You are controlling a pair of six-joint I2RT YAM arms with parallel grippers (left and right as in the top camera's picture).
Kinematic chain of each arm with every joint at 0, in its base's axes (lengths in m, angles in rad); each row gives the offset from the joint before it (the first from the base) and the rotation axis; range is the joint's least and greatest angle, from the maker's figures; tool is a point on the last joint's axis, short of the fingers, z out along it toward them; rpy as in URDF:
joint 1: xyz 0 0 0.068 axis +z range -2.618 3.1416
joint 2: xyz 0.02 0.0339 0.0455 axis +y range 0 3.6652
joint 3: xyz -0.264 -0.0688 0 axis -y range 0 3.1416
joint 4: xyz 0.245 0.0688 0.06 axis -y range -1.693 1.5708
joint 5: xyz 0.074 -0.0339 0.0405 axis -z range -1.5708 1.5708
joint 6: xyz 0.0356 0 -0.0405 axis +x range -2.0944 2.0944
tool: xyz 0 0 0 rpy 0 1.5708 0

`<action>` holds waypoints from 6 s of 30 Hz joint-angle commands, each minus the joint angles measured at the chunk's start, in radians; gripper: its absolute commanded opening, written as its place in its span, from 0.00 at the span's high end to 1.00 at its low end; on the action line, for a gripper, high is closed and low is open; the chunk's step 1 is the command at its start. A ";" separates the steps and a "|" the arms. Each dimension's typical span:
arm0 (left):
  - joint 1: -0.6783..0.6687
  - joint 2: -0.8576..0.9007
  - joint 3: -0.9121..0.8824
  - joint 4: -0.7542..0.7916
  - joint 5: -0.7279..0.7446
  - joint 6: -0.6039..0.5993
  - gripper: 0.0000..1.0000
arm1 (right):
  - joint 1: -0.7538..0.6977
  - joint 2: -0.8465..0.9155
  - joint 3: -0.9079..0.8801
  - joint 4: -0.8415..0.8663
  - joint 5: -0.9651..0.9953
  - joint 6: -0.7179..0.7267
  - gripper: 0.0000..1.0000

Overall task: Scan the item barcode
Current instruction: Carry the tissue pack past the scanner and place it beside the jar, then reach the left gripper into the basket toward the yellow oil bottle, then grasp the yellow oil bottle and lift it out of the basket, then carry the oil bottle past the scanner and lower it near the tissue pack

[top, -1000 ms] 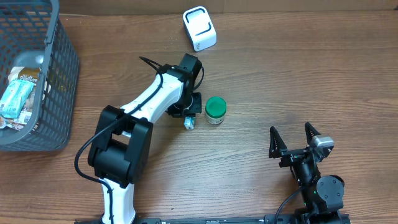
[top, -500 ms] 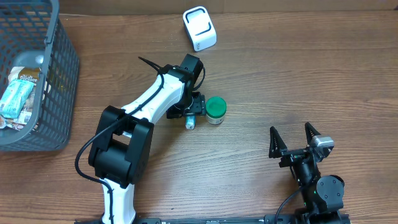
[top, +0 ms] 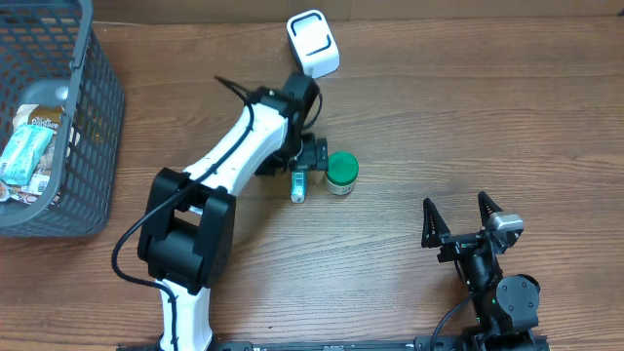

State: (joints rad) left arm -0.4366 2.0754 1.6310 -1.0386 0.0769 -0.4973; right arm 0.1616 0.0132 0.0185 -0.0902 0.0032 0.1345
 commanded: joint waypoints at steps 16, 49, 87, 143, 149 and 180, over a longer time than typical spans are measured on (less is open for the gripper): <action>0.129 -0.038 0.793 -0.298 -0.010 0.170 0.01 | -0.002 -0.002 -0.011 0.006 -0.006 -0.001 0.00; 0.801 -0.086 1.097 -0.332 -0.202 0.521 0.01 | -0.002 -0.002 -0.011 0.006 -0.006 -0.001 0.00; 0.984 0.476 1.071 -0.439 0.221 0.703 0.19 | -0.002 -0.002 -0.011 0.006 -0.006 -0.001 0.00; 0.639 -0.290 1.075 -0.651 0.106 0.489 0.81 | -0.002 -0.002 -0.011 0.006 -0.006 -0.001 0.00; 0.507 -0.284 1.008 -0.651 0.038 0.433 0.82 | -0.002 -0.002 -0.011 0.006 -0.006 -0.001 0.00; 0.037 -0.280 -0.075 0.045 -0.185 0.133 0.73 | -0.002 -0.002 -0.011 0.006 -0.006 -0.001 0.00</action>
State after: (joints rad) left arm -0.3988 1.8027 1.6009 -1.0290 -0.0887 -0.3370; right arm 0.1616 0.0132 0.0181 -0.0902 0.0032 0.1337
